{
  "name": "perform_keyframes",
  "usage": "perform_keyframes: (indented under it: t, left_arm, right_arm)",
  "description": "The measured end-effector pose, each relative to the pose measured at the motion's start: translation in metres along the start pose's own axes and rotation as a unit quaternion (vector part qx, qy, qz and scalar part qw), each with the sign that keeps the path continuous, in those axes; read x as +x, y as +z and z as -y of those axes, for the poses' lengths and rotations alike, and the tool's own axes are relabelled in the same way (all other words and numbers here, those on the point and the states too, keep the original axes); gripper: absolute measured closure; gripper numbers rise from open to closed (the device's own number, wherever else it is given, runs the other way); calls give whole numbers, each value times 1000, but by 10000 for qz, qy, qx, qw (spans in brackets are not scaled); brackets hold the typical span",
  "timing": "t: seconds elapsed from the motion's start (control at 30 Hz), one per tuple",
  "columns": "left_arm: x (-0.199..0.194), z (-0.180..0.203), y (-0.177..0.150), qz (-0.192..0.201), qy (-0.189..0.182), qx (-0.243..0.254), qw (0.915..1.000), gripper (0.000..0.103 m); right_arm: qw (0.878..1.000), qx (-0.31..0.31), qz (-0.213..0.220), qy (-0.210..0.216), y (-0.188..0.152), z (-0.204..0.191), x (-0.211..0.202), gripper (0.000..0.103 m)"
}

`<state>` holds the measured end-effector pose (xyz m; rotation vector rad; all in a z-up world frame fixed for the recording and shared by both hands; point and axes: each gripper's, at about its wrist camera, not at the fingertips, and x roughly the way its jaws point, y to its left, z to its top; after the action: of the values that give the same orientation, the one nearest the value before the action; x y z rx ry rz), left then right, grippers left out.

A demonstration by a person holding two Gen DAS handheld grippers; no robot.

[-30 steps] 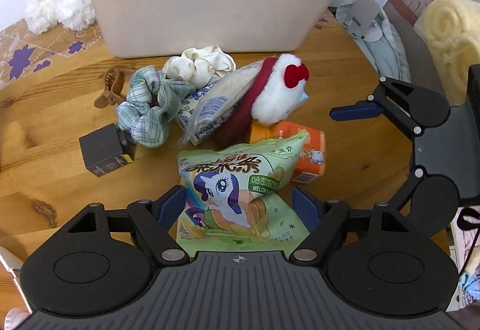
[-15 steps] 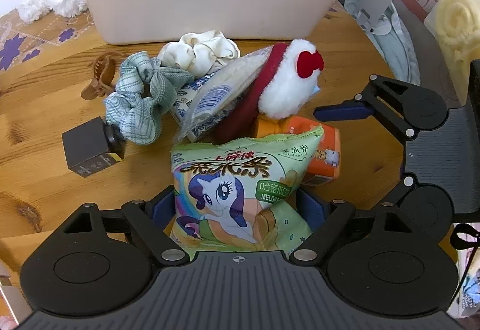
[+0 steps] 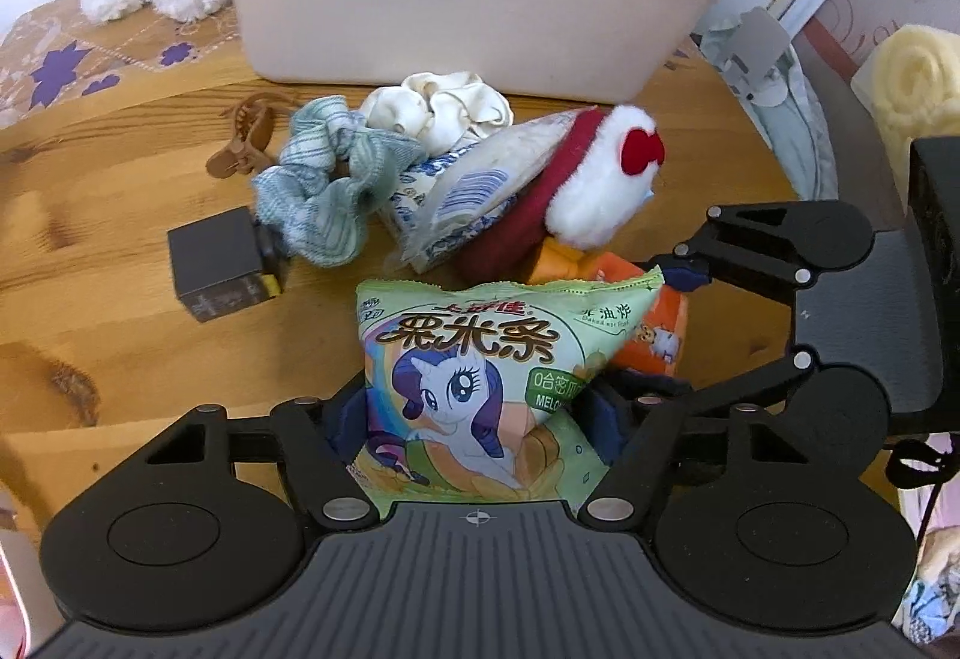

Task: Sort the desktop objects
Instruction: 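Grasp the green pony snack bag with left tool while right tool grasps orange bottle, then carry the snack bag and orange bottle over the basket and release them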

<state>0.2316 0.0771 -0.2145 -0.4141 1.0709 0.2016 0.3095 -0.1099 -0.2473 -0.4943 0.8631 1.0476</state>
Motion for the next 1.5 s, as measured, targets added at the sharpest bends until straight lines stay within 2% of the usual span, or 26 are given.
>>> perform_keyframes:
  t: [0.23, 0.57, 0.73, 1.03, 1.5]
  left_arm:
    - [-16, -5, -3, 180, -58, -56, 9998, 35]
    - [-55, -10, -5, 506, -106, 47, 9986, 36]
    - [-73, -19, 4, 764, -160, -134, 9969, 36]
    - [-90, -26, 38, 1210, -102, -226, 9923, 36]
    - [-100, -20, 121, 1838, -9, 179, 9828, 36]
  right_arm:
    - [10000, -2, 0, -31, -5, -6, -9, 53]
    - [9989, 74, 453, -10, -6, -1, -60, 53]
    - [9982, 167, 549, -188, -5, 15, -81, 53]
    - [9937, 492, 797, -614, 12, 54, -100, 53]
    - [9807, 674, 1335, -1260, 59, 111, -122, 53]
